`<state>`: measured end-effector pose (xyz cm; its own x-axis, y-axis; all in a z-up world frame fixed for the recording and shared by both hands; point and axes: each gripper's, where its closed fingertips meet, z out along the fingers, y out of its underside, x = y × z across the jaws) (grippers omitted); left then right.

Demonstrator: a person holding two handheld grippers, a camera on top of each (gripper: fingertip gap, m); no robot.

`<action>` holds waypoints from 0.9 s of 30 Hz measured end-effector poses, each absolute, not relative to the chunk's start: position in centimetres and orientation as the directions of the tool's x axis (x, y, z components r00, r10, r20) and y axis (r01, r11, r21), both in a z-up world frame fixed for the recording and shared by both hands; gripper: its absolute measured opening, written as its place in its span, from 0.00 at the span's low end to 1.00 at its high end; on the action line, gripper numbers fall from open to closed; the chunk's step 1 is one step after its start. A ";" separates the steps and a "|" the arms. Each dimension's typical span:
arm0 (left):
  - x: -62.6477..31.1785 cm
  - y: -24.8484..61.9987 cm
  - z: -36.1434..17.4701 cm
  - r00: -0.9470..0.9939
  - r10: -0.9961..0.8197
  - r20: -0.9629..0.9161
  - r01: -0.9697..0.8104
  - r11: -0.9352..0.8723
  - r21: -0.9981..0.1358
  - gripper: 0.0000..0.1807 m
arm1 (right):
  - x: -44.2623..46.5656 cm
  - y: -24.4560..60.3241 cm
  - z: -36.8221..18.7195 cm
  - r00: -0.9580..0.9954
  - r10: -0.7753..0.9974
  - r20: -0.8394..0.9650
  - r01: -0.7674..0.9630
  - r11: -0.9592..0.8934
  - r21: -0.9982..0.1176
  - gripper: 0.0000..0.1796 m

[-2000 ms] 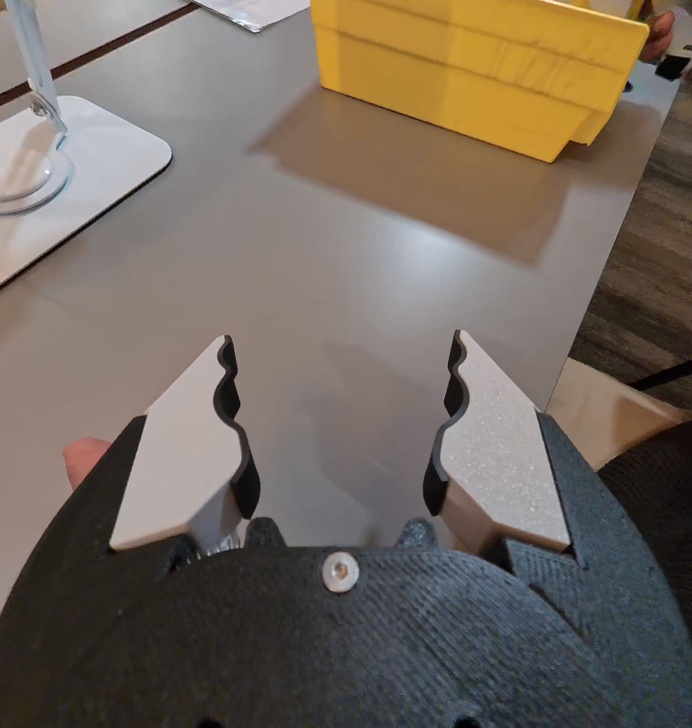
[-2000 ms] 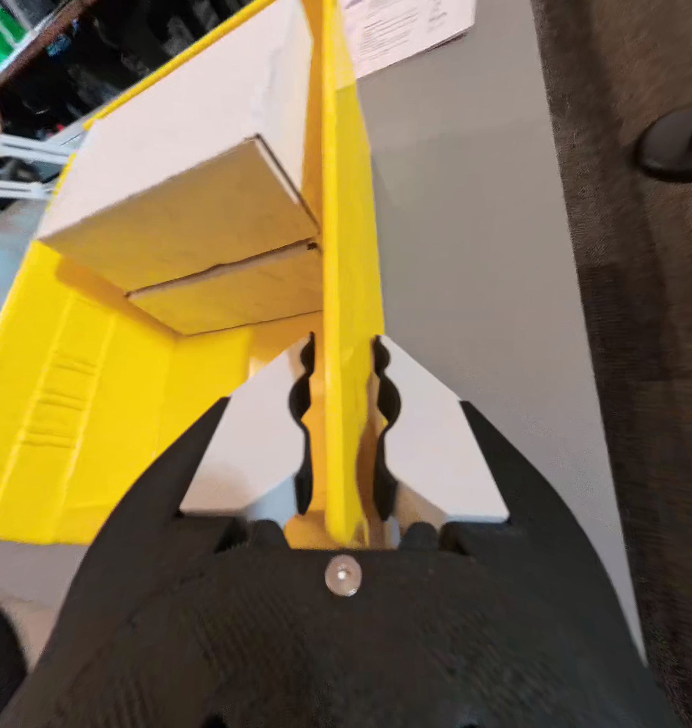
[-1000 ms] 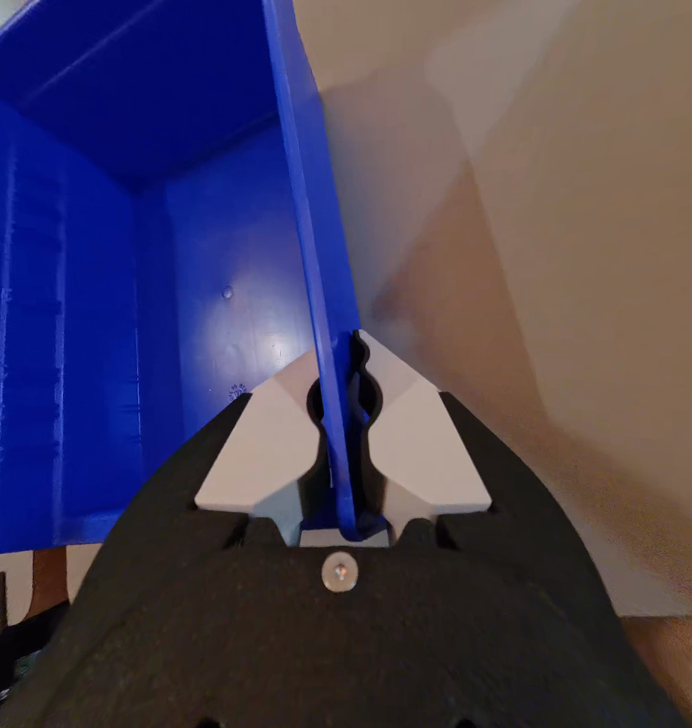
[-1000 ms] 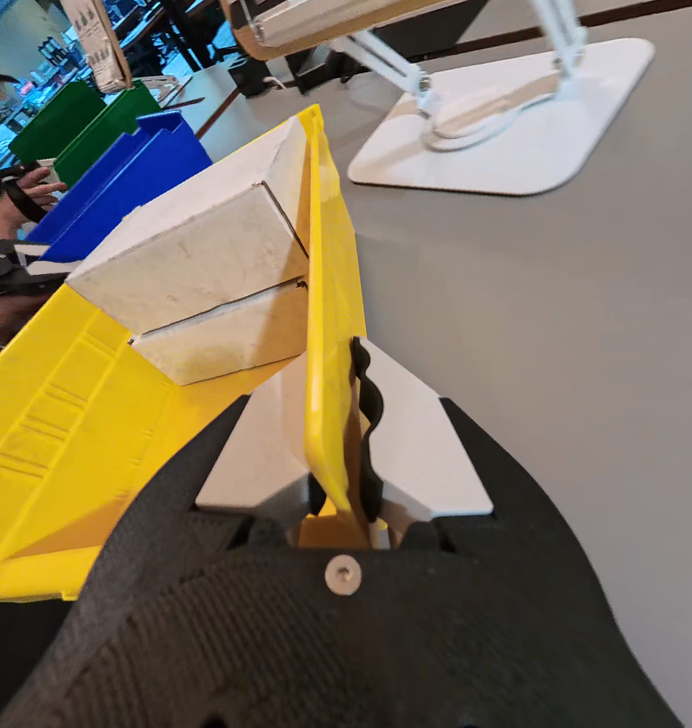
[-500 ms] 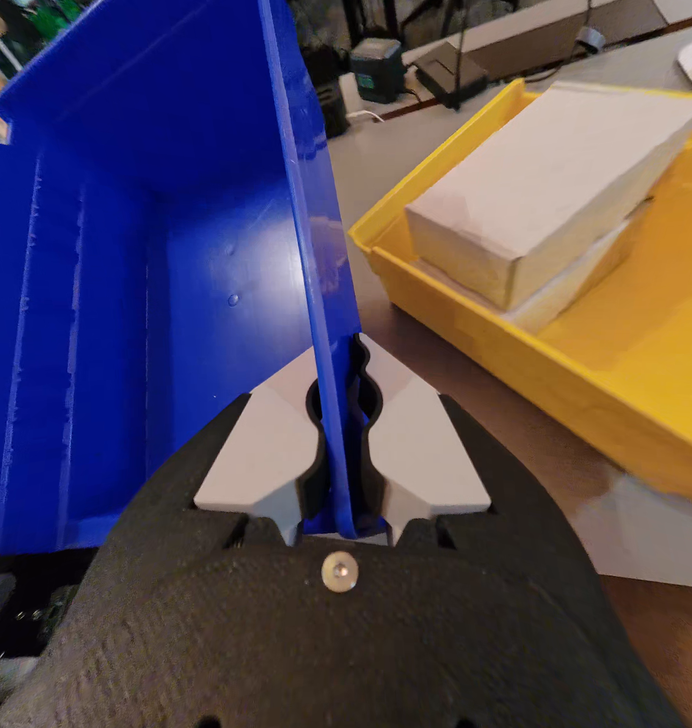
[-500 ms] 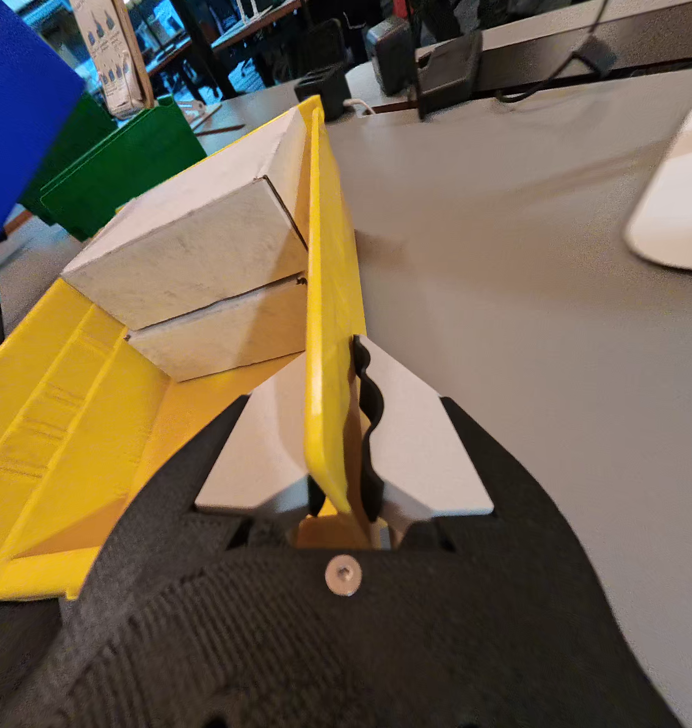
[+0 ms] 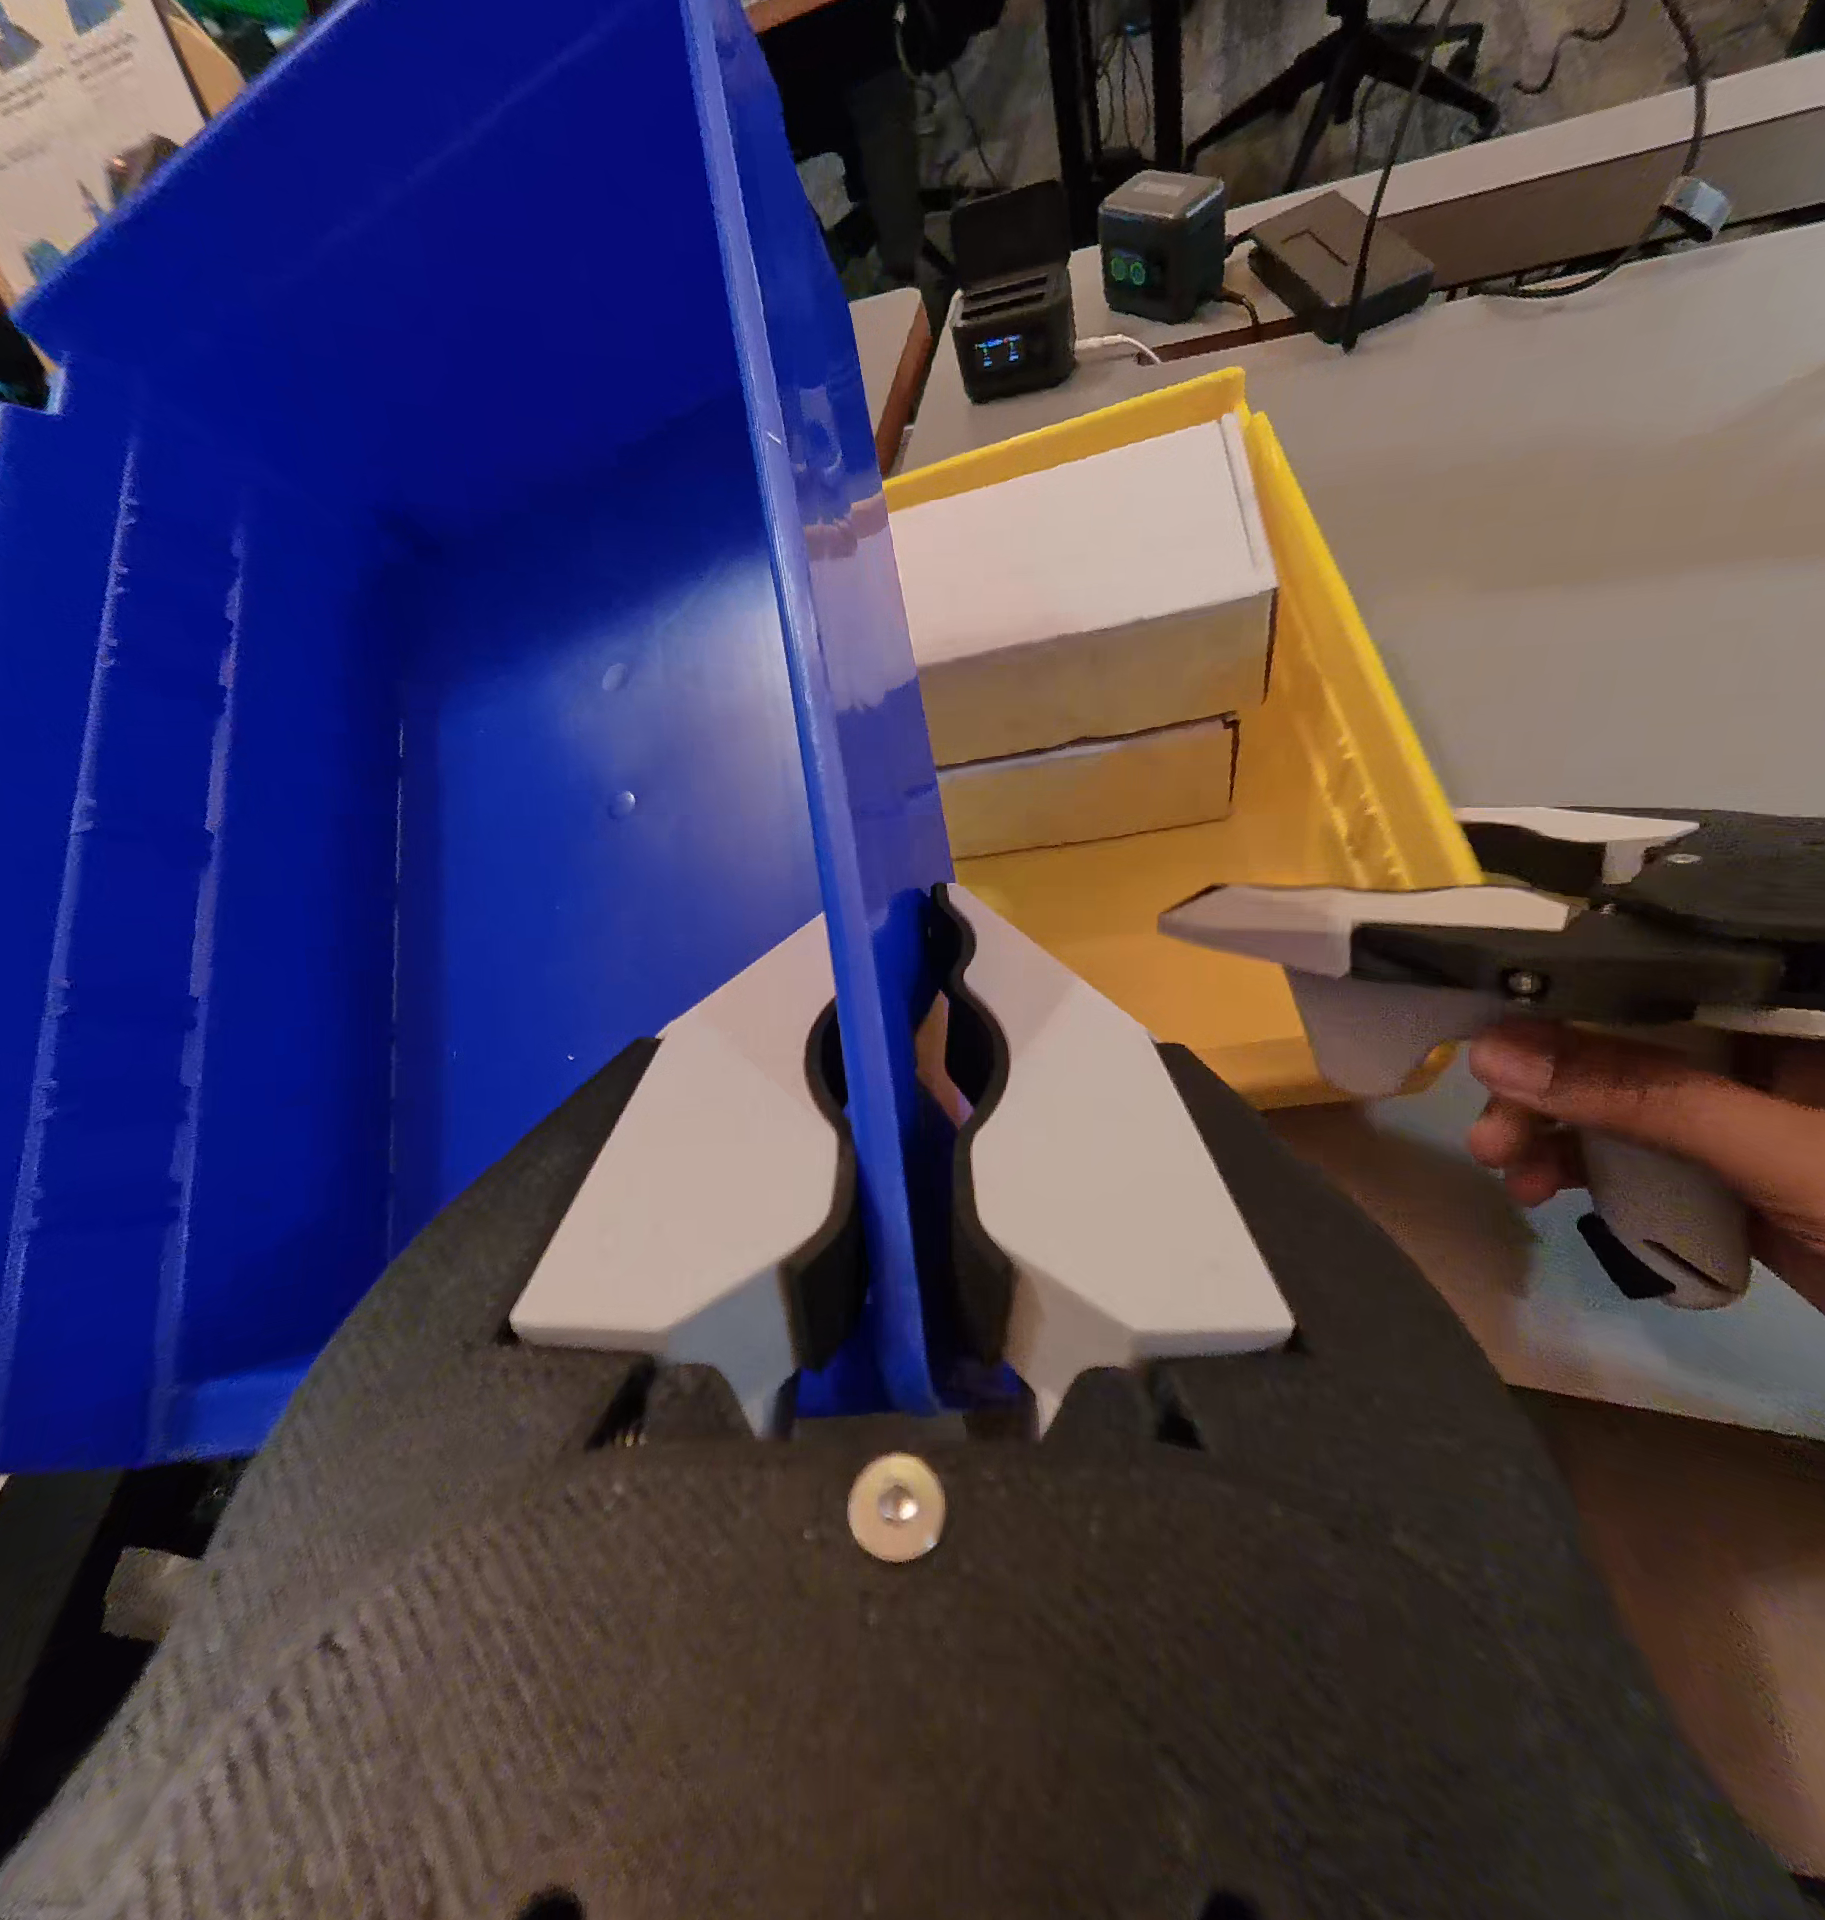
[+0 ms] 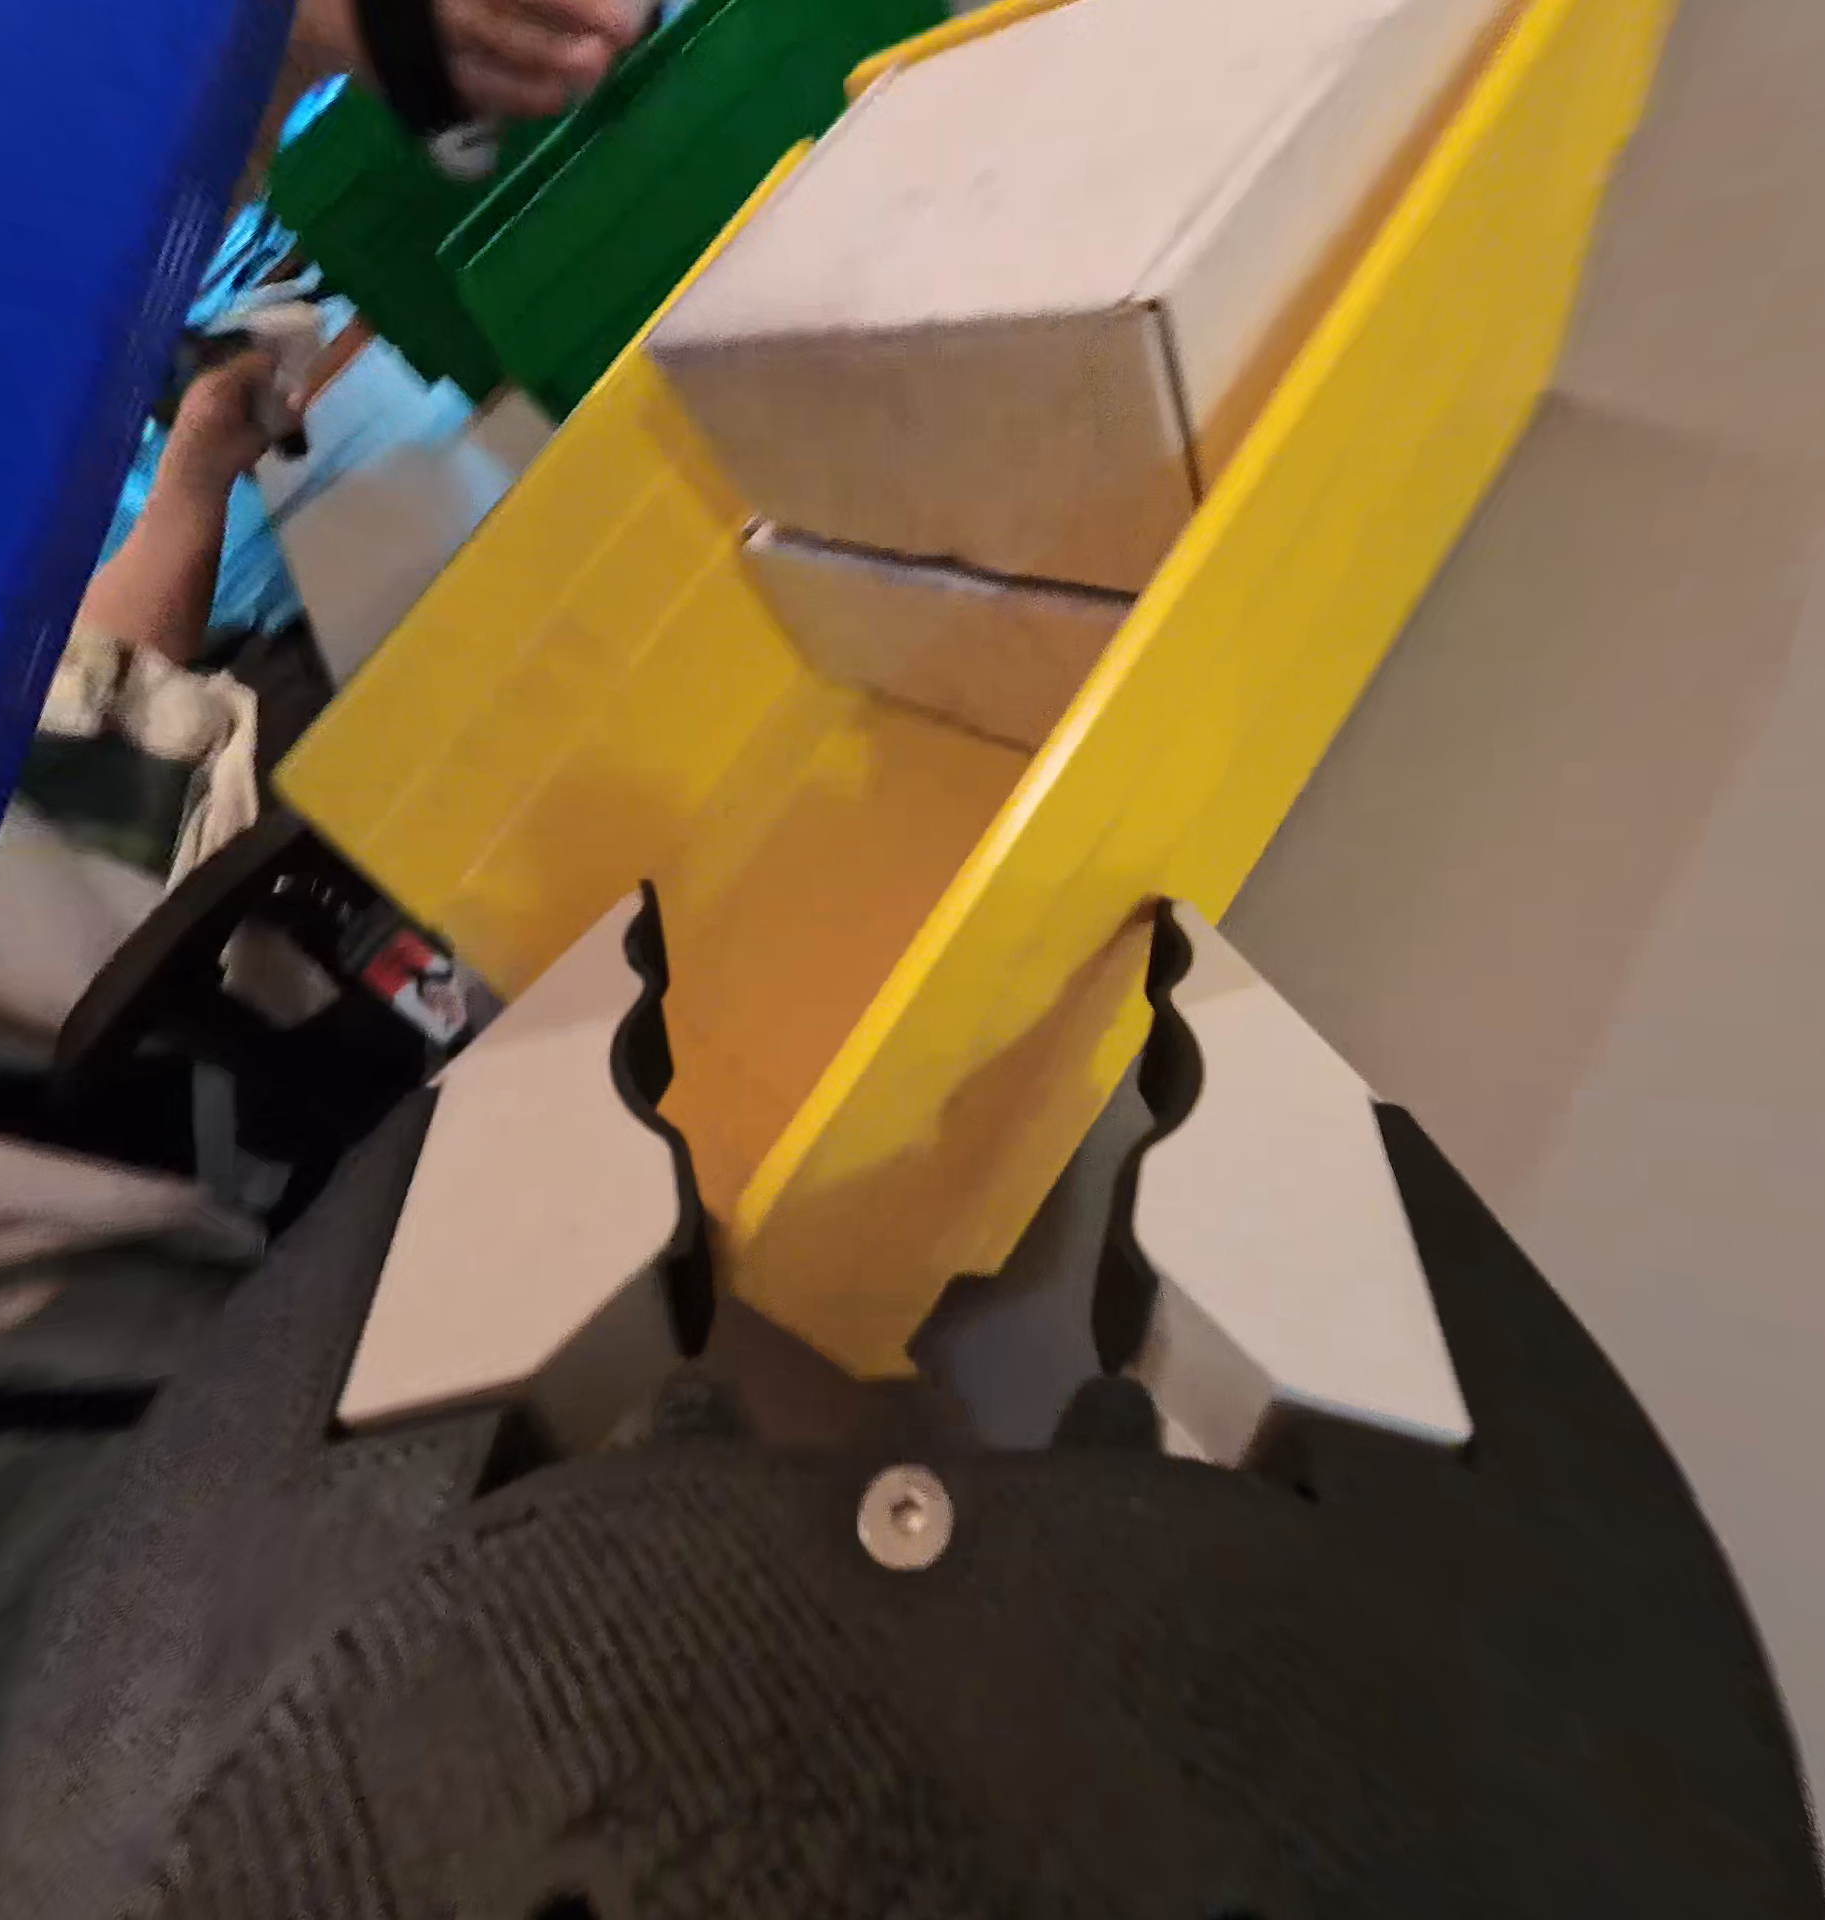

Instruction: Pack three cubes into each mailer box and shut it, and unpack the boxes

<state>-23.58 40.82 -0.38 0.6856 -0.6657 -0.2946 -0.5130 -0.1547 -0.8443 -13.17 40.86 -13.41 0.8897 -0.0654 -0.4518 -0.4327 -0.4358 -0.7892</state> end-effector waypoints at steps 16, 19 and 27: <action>-14.8 22.1 2.7 0.292 -0.941 -0.173 -0.437 0.029 -0.899 0.00 | 5.8 10.2 -13.3 0.996 -0.038 -0.085 -0.093 -0.437 -0.895 0.39; -11.4 14.4 0.7 0.164 -0.975 -0.151 -0.421 0.069 -0.905 0.01 | 11.3 1.4 -13.2 0.977 -0.211 0.013 -0.085 -0.449 -0.890 0.39; 0.2 -1.5 -5.8 -0.263 -0.951 -0.163 -0.486 0.276 -0.829 0.01 | 16.2 -11.9 -5.6 0.853 -0.516 -0.081 -0.106 -0.017 -0.994 0.38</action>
